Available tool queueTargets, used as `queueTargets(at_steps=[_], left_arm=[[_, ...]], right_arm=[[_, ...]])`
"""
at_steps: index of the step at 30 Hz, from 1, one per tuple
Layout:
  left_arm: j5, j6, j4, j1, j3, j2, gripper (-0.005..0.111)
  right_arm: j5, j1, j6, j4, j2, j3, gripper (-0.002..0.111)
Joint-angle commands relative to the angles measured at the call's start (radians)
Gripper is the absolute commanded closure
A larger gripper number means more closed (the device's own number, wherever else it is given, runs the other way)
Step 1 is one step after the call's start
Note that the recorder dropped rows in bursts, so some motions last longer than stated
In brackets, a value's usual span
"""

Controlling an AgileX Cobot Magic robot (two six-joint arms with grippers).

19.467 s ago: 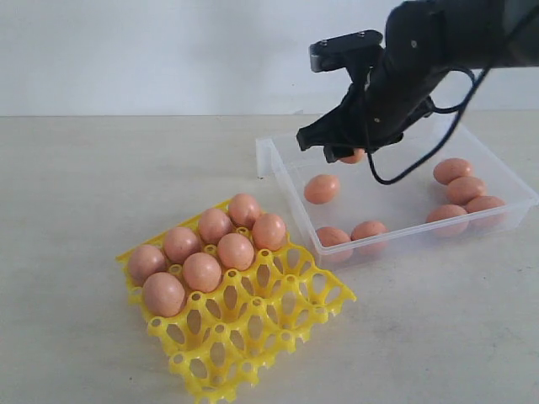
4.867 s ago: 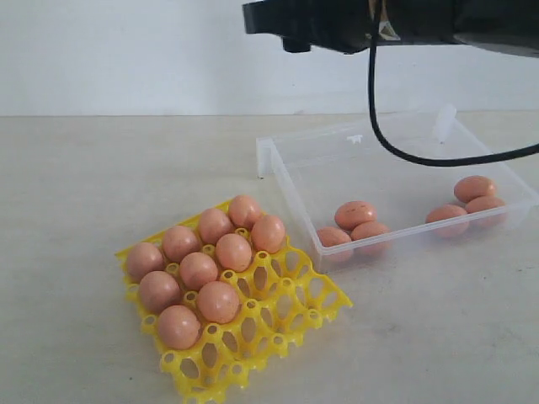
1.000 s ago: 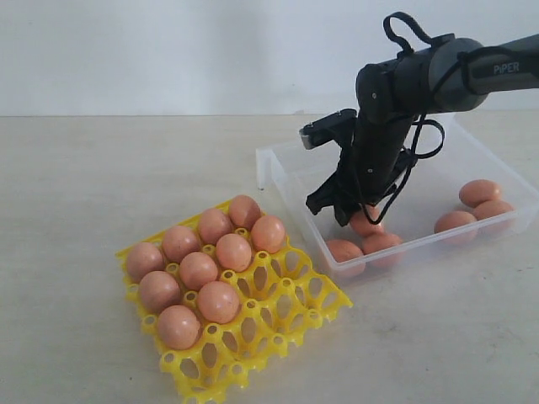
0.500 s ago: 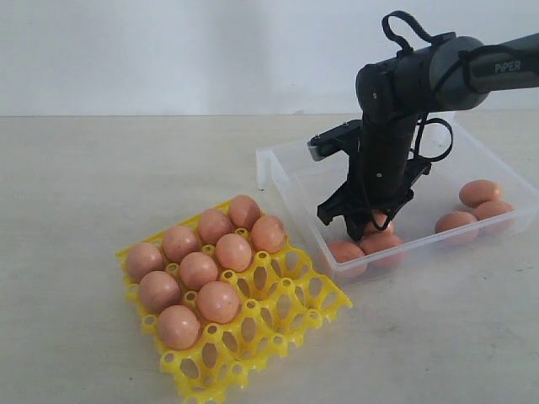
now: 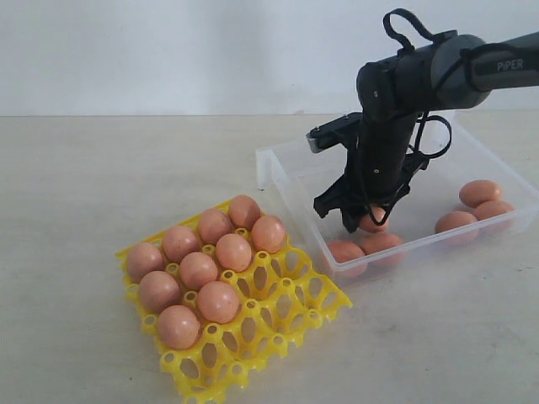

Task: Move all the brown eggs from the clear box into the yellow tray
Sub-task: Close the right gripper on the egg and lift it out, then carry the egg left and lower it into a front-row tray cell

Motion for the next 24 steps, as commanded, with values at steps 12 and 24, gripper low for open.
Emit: queueTargets(at_steps=[12,24], left_arm=[[-0.003,-0.003,-0.002,-0.005,0.003,-0.003,0.103],[-0.003,-0.003,-0.002,-0.005,0.003,-0.003,0.103]], right_arm=[[0.018,-0.007,0.009,-0.021,-0.302,0.003,0.109],[-0.104,0.038,0.09,0.27,-0.479,0.003,0.109]])
